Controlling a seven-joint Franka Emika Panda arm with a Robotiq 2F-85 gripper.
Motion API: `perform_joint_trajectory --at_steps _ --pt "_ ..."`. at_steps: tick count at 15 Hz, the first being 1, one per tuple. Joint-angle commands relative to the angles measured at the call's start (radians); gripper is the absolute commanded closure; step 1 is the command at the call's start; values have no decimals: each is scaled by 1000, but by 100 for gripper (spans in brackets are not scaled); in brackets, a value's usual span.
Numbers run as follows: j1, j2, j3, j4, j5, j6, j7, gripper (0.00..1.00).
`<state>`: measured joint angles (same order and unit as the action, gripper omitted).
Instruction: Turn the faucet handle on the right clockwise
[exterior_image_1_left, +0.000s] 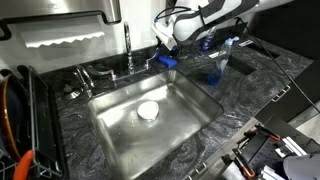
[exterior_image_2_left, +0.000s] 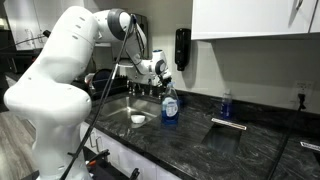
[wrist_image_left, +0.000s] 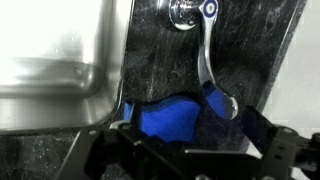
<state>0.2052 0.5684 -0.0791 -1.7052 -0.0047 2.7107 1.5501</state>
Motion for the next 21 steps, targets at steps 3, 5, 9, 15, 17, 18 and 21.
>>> perform_joint_trajectory --at_steps 3,5,9,15,17,18,21 --pt "15 46 -17 72 13 -28 11 0" --pt "15 55 -21 88 11 -72 15 0" --pt "10 76 -19 114 11 -119 18 0" --pt "-3 85 0 157 25 -232 3 0" --pt "-10 80 6 175 29 -296 -3 0" --pt "-15 78 13 185 36 -339 -9 0" --pt "-18 78 15 211 37 -421 -4 0"
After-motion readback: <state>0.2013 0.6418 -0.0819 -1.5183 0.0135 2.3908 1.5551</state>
